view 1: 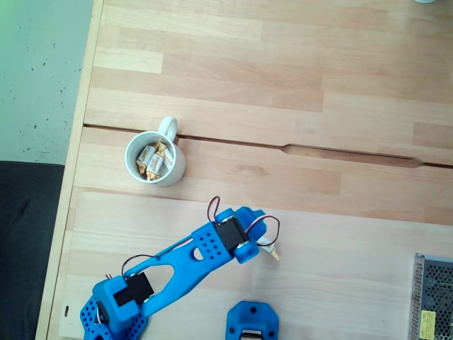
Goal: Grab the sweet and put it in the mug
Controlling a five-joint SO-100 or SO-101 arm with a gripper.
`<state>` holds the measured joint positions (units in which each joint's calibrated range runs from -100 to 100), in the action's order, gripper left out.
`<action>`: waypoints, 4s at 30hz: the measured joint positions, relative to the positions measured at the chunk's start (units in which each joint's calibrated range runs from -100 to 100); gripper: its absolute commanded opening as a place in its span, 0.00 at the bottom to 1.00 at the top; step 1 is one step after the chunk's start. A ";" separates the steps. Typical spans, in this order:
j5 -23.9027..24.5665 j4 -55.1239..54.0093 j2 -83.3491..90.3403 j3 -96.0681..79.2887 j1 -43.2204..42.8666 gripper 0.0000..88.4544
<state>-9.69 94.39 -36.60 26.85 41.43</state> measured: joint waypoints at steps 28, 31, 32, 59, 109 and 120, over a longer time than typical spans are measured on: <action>-10.70 2.12 -3.00 1.08 5.17 0.31; -10.70 2.03 -4.00 1.17 5.10 0.31; -10.70 1.95 -4.63 1.17 5.10 0.31; -10.70 2.28 -13.53 10.58 5.02 0.31; -10.65 4.56 -27.34 24.47 5.02 0.31; -10.65 4.56 -27.34 21.87 5.02 0.31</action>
<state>-20.34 98.94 -63.94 48.72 46.45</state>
